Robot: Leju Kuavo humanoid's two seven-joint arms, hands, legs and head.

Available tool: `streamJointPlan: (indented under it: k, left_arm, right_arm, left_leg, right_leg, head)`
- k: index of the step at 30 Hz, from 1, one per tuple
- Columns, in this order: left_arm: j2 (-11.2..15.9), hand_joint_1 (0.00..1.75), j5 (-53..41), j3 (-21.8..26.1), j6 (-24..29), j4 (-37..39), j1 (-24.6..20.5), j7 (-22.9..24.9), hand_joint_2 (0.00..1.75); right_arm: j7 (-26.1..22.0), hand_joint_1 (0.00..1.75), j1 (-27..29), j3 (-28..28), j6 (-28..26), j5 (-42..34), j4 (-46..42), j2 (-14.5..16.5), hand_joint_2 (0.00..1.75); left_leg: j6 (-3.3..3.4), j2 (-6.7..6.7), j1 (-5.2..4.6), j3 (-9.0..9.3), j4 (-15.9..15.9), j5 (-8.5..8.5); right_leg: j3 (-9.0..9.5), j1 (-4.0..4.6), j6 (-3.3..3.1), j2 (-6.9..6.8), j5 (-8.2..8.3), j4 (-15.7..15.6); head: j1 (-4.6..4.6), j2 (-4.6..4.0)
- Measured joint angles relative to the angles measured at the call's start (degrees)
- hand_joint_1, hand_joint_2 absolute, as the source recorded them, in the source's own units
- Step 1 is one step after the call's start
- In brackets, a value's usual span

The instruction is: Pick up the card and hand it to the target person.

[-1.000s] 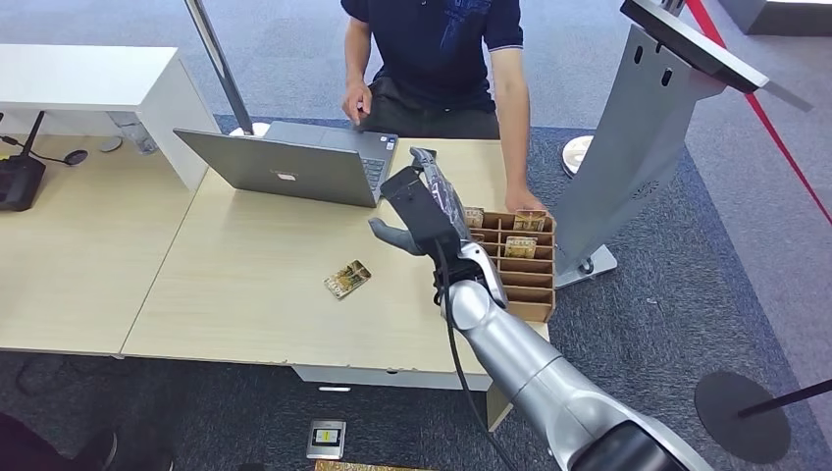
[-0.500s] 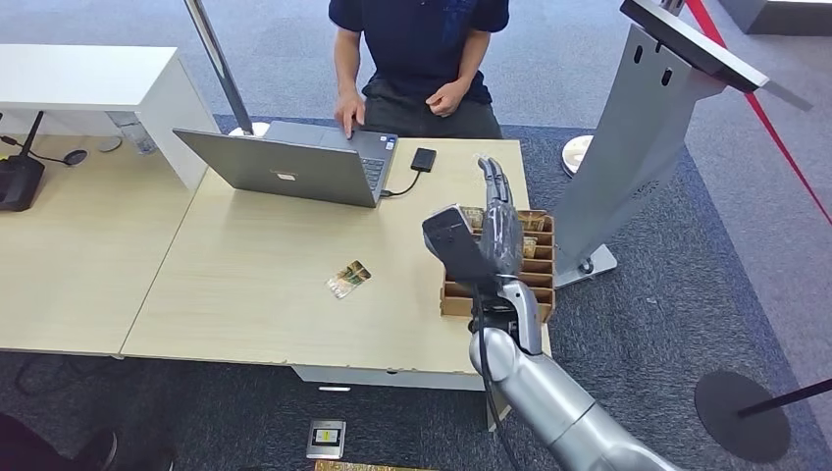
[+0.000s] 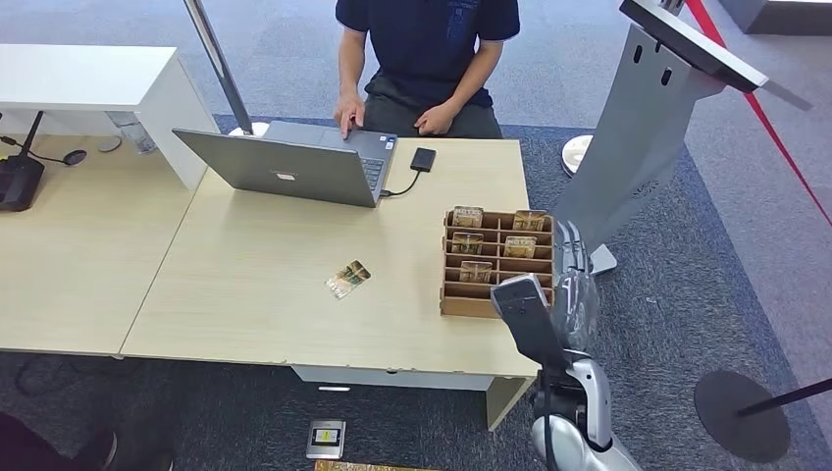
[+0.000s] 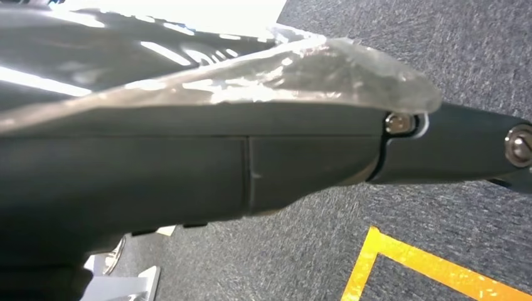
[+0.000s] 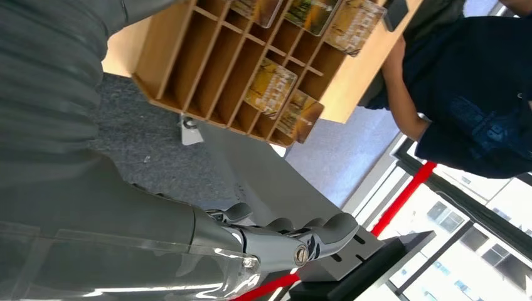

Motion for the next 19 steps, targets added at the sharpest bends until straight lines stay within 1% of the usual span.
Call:
streamJointPlan:
  k: [3,7,19]
  left_arm:
    - [-0.03,0.0,-0.32,0.2,-0.05,0.0,0.02,0.46,0.0]
    - [-0.06,0.0,-0.64,0.26,-0.23,0.0,0.0,0.4,0.0]
    - [-0.08,0.0,-0.46,0.57,-0.19,0.0,-0.05,-0.62,0.0]
  right_arm:
    - [1.05,0.0,2.29,-0.31,0.58,0.34,-1.7,-0.93,1.75]
    - [1.47,0.0,3.91,-0.6,1.44,0.35,-2.89,-1.4,1.75]
    - [0.86,0.0,4.22,-0.5,4.39,-0.94,-3.31,-1.22,1.75]
  left_leg:
    - [0.0,-0.01,0.01,0.0,0.0,0.0]
    - [0.0,-0.01,0.01,0.0,0.0,0.01]
    - [0.0,-0.02,0.0,0.0,0.0,0.01]
  right_leg:
    - [0.0,0.0,0.0,0.0,0.0,0.0]
    - [0.01,0.0,0.0,0.0,0.0,0.01]
    - [0.02,0.0,0.0,0.0,0.0,0.01]
  head:
    - [0.0,0.0]
    - [0.0,0.0]
    - [0.0,0.0]
